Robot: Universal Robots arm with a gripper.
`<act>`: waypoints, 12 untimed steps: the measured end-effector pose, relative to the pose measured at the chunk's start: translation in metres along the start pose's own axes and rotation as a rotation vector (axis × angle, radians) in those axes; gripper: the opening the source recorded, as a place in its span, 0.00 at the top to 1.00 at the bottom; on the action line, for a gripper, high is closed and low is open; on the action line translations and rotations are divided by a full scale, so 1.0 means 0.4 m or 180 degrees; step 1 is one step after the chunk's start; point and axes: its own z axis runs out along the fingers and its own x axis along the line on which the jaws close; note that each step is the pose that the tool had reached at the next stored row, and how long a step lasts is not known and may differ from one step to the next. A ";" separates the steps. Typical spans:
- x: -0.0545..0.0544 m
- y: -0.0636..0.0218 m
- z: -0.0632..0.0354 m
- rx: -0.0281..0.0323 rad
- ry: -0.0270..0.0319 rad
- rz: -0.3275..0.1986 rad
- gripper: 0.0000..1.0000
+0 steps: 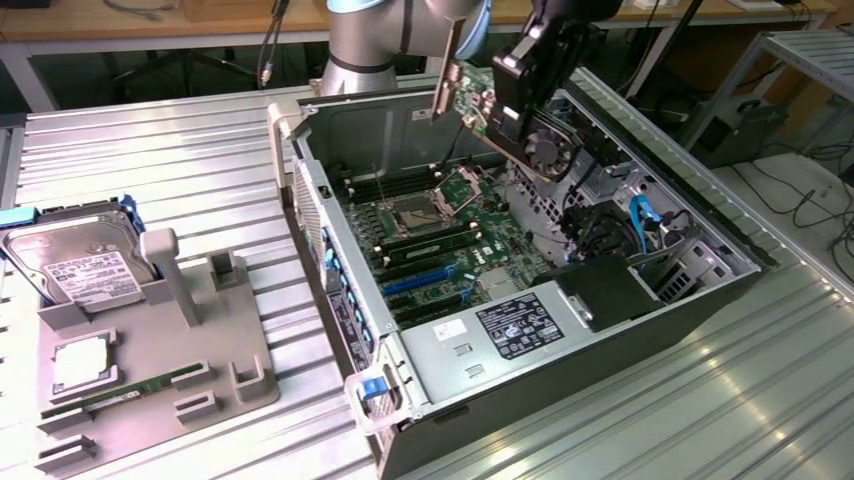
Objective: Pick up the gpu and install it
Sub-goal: 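Insert the gpu into the slot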
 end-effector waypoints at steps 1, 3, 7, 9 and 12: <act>0.000 0.000 0.000 0.0000 0.0001 -0.0016 0.73; 0.000 0.000 0.000 -0.0001 0.0001 -0.0046 0.73; 0.000 0.000 0.000 -0.0002 0.0003 -0.0107 0.73; 0.000 0.000 0.000 -0.0004 0.0005 -0.0171 0.73; 0.000 0.000 0.000 -0.0005 0.0007 -0.0222 0.73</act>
